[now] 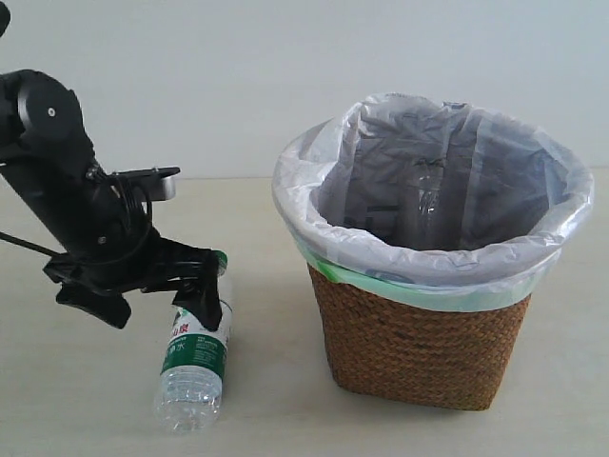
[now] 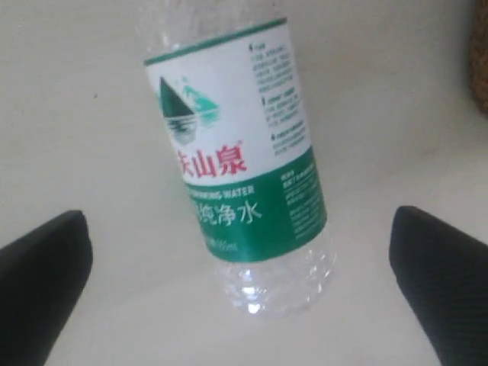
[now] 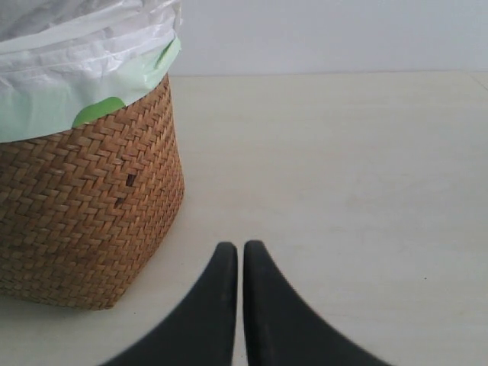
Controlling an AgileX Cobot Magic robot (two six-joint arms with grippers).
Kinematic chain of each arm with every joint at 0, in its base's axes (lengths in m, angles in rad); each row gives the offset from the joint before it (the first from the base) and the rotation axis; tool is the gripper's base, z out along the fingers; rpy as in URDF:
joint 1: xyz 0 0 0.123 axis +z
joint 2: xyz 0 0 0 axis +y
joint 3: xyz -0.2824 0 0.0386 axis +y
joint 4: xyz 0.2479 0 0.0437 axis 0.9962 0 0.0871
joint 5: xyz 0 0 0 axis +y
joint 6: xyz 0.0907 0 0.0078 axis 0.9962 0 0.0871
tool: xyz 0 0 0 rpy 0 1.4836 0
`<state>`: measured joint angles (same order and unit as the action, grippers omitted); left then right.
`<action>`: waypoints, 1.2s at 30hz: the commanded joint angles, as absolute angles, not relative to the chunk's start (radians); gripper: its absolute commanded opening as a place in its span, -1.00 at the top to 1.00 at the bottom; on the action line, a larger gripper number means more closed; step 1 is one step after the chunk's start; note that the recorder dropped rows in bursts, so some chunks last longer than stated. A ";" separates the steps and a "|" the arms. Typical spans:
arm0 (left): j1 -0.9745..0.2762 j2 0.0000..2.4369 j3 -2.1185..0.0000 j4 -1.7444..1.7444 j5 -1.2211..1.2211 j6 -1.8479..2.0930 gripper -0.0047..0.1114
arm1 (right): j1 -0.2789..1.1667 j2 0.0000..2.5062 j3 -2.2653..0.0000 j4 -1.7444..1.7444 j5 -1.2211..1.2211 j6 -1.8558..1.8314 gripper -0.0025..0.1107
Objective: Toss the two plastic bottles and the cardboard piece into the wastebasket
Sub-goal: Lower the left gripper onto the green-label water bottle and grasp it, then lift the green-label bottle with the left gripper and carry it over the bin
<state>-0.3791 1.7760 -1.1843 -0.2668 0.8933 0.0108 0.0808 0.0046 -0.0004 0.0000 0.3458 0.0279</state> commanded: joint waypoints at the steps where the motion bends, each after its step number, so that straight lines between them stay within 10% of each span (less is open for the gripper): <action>1: -0.385 1.800 -1.140 -0.362 0.791 0.052 -0.92 | 0.075 0.000 0.000 -0.006 0.338 0.022 0.96; 27: -0.385 2.034 -1.129 -0.376 0.620 0.063 -0.91 | 0.075 0.000 0.000 -0.006 0.338 0.022 0.96; 30: -0.385 2.034 -1.129 -0.374 0.626 0.063 -0.62 | 0.075 0.000 0.000 -0.006 0.338 0.022 0.96; 36: -0.385 2.034 -1.131 -0.370 0.657 0.129 0.83 | 0.075 0.000 0.000 -0.006 0.338 0.022 0.96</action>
